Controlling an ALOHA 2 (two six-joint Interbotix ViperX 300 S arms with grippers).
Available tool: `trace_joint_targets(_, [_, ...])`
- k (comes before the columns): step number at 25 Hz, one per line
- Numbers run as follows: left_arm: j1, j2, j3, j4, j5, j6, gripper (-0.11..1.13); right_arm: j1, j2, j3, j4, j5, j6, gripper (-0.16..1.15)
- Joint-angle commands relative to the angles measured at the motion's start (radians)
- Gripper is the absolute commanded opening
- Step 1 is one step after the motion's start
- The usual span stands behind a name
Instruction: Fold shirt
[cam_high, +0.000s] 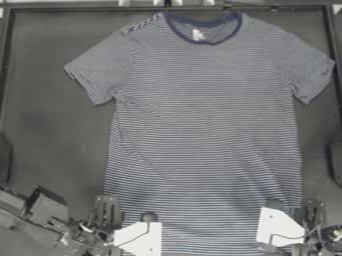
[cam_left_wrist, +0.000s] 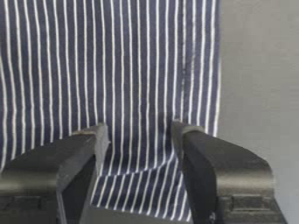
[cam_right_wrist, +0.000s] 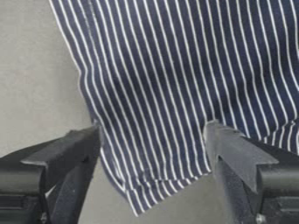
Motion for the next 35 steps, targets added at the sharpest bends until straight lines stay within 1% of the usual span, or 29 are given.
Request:
trace_joint_targets(1, [-0.002, -0.02, -0.008, 0.003, -0.006, -0.002, 0.84, -0.005, -0.005, 0.0, 0.002, -0.02, 0.003, 0.97])
trace_joint_targets(6, [-0.002, -0.011, -0.005, -0.003, -0.009, -0.003, 0.84, -0.014, 0.0, 0.035, 0.011, -0.109, 0.006, 0.98])
trace_joint_targets(11, [-0.002, -0.008, 0.003, -0.011, -0.006, -0.012, 0.8, -0.018, 0.0, 0.063, 0.029, -0.169, 0.005, 0.97])
trace_joint_targets(13, [-0.002, -0.008, 0.008, -0.012, -0.008, -0.014, 0.76, -0.02, 0.002, 0.067, 0.029, -0.17, 0.003, 0.94])
trace_joint_targets(15, [-0.002, -0.006, 0.009, -0.014, -0.006, -0.015, 0.7, -0.018, 0.005, 0.067, 0.031, -0.164, 0.003, 0.88])
trace_joint_targets(17, [-0.002, -0.006, 0.011, -0.018, -0.003, -0.015, 0.6, -0.02, 0.012, 0.066, 0.04, -0.155, 0.003, 0.73])
trace_joint_targets(18, [-0.002, -0.008, 0.012, -0.018, -0.005, -0.014, 0.53, -0.018, 0.017, 0.066, 0.048, -0.153, 0.0, 0.61])
trace_joint_targets(22, [-0.002, -0.008, 0.017, -0.021, -0.005, -0.009, 0.15, -0.017, 0.038, 0.066, 0.067, -0.153, -0.006, 0.14])
trace_joint_targets(23, [-0.005, -0.009, 0.017, -0.018, -0.009, -0.003, 0.06, -0.011, 0.041, 0.061, 0.066, -0.155, -0.014, 0.05])
trace_joint_targets(24, [-0.009, -0.011, 0.015, -0.018, -0.011, 0.0, -0.02, -0.008, 0.046, 0.058, 0.063, -0.152, -0.002, -0.01])
trace_joint_targets(25, [-0.012, -0.011, 0.014, -0.02, -0.009, 0.003, -0.05, -0.008, 0.044, 0.057, 0.063, -0.153, 0.0, -0.02])
trace_joint_targets(27, [-0.017, -0.014, 0.009, -0.02, -0.009, 0.005, 0.02, -0.008, 0.041, 0.048, 0.061, -0.152, -0.002, 0.04])
trace_joint_targets(29, [-0.02, -0.02, 0.003, -0.021, 0.002, 0.003, 0.07, -0.008, 0.035, 0.037, 0.058, -0.152, -0.006, 0.07])
trace_joint_targets(33, [-0.026, -0.051, -0.008, -0.02, 0.012, -0.002, 0.06, -0.008, 0.002, 0.015, 0.049, -0.127, 0.0, 0.07])
trace_joint_targets(35, [-0.032, -0.072, -0.017, -0.015, 0.04, -0.011, 0.06, -0.008, -0.02, -0.003, 0.041, -0.092, 0.0, 0.07])
